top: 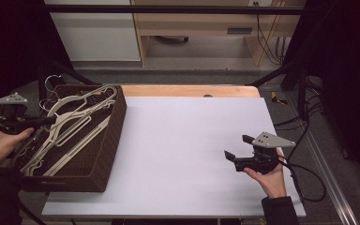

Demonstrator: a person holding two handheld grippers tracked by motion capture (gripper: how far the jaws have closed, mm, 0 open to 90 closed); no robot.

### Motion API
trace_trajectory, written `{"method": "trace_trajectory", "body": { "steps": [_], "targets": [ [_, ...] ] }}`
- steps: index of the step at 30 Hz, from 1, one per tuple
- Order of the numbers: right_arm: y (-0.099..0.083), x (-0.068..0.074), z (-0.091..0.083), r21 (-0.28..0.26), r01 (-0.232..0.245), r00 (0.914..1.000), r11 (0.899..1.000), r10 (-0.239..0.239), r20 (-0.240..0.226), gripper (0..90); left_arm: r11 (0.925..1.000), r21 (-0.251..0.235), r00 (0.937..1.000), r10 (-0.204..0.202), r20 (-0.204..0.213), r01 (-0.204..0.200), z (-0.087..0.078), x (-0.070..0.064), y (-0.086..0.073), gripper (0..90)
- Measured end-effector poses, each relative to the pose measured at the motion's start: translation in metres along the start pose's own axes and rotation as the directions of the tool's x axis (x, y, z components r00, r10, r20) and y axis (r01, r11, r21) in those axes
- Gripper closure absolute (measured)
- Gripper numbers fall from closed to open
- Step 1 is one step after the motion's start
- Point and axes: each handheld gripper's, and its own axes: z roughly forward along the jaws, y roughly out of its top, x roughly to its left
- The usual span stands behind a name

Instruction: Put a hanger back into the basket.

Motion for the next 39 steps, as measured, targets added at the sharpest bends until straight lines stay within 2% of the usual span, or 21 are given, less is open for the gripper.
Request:
{"method": "trace_trajectory", "body": {
  "steps": [6, 8, 10, 11, 12, 13, 14, 15, 16, 18, 20, 22, 23, 26, 28, 31, 33, 34, 36, 38, 39],
  "targets": [
    [0.000, 0.000, -0.001, 0.000, -0.005, 1.0000, 1.000, 0.005, -0.003, 12.7, 0.9969, 0.066, 0.9979, -0.047, 0.044, 0.044, 0.032, 0.002, -0.017, 86.7],
    [0.000, 0.000, -0.001, 0.001, -0.005, 1.0000, 1.000, 0.005, -0.002, 12.7, 0.9935, 0.087, 0.9951, -0.078, 0.060, 0.073, 0.039, 0.005, -0.023, 86.7],
    [0.000, 0.000, 0.000, 0.001, -0.006, 1.0000, 1.000, 0.006, -0.002, 12.7, 0.9906, 0.072, 0.9922, -0.119, 0.037, 0.116, 0.040, 0.010, -0.031, 86.2],
    [0.000, 0.000, 0.000, 0.003, -0.005, 1.0000, 1.000, 0.005, -0.005, 12.7, 0.9902, 0.062, 0.9919, -0.126, 0.016, 0.125, 0.040, 0.012, -0.033, 85.3],
    [0.000, 0.000, 0.000, 0.003, -0.006, 1.0000, 1.000, 0.006, -0.003, 12.7, 0.9894, 0.073, 0.9921, -0.125, -0.015, 0.126, 0.040, 0.012, -0.035, 81.3],
    [0.000, 0.000, 0.000, 0.007, -0.004, 1.0000, 1.000, 0.004, -0.004, 12.6, 0.9914, 0.077, 0.9934, -0.101, -0.053, 0.105, 0.039, 0.012, -0.037, 73.8],
    [0.000, 0.000, 0.000, 0.006, -0.002, 1.0000, 1.000, 0.002, -0.005, 12.5, 0.9937, 0.073, 0.9908, -0.076, -0.111, 0.085, 0.039, 0.012, -0.039, 65.8],
    [0.000, 0.001, 0.001, 0.007, -0.008, 1.0000, 1.000, 0.008, -0.003, 12.4, 0.9944, 0.070, 0.9875, -0.069, -0.142, 0.079, 0.038, 0.011, -0.040, 58.6],
    [0.000, 0.001, 0.000, 0.008, -0.006, 1.0000, 1.000, 0.006, -0.004, 12.4, 0.9951, 0.065, 0.9845, -0.062, -0.164, 0.074, 0.037, 0.011, -0.042, 56.5],
    [0.000, 0.001, 0.001, 0.006, -0.006, 1.0000, 1.000, 0.006, -0.002, 12.3, 0.9966, 0.018, 0.9803, -0.076, -0.182, 0.080, 0.033, 0.009, -0.046, 48.5],
    [0.000, 0.001, 0.001, 0.004, -0.006, 1.0000, 1.000, 0.006, -0.003, 12.0, 0.9950, -0.048, 0.9792, -0.094, -0.179, 0.087, 0.027, 0.004, -0.047, 47.2],
    [-0.001, 0.002, 0.002, 0.007, -0.010, 1.0000, 1.000, 0.010, 0.003, 11.6, 0.9924, -0.092, 0.9796, -0.097, -0.176, 0.081, 0.021, -0.004, -0.048, 44.5],
    [-0.001, 0.002, 0.002, 0.007, -0.007, 1.0000, 1.000, 0.007, 0.004, 11.5, 0.9916, -0.104, 0.9810, -0.093, -0.170, 0.076, 0.018, -0.008, -0.048, 43.6],
    [-0.001, 0.002, 0.001, -0.003, -0.006, 1.0000, 1.000, 0.006, 0.004, 11.3, 0.9811, -0.184, 0.9880, -0.086, -0.128, 0.061, 0.013, -0.027, -0.048, 36.6],
    [-0.001, 0.002, 0.001, -0.012, -0.010, 0.9999, 1.000, 0.011, 0.011, 10.8, 0.9683, -0.245, 0.9947, -0.069, -0.076, 0.048, 0.011, -0.044, -0.050, 29.4],
    [-0.002, 0.002, 0.000, -0.024, -0.017, 0.9997, 1.000, 0.017, 0.019, 9.5, 0.9490, -0.313, 0.9994, -0.035, 0.006, 0.035, 0.012, -0.070, -0.052, 21.1],
    [-0.002, 0.001, -0.001, -0.035, -0.013, 0.9997, 0.999, 0.013, 0.021, 9.2, 0.9449, -0.327, 0.9998, -0.001, 0.021, 0.008, 0.012, -0.085, -0.053, 16.9],
    [-0.003, 0.001, -0.002, -0.039, -0.015, 0.9996, 0.999, 0.016, 0.023, 9.1, 0.9387, -0.345, 0.9994, 0.007, 0.034, 0.005, 0.013, -0.093, -0.053, 15.2],
    [-0.003, 0.001, -0.004, -0.052, -0.020, 0.9994, 0.998, 0.021, 0.026, 9.1, 0.9369, -0.350, 0.9956, 0.029, 0.089, 0.004, 0.013, -0.106, -0.052, 13.2],
    [-0.003, 0.000, -0.005, -0.065, -0.024, 0.9992, 0.998, 0.026, 0.029, 9.0, 0.9374, -0.347, 0.9944, 0.060, 0.087, -0.026, 0.016, -0.118, -0.052, 12.6],
    [-0.004, -0.001, -0.007, -0.067, -0.023, 0.9993, 0.997, 0.025, 0.028, 8.7, 0.9359, -0.351, 0.9934, 0.064, 0.095, -0.027, 0.017, -0.123, -0.052, 11.9]
  ]
}}
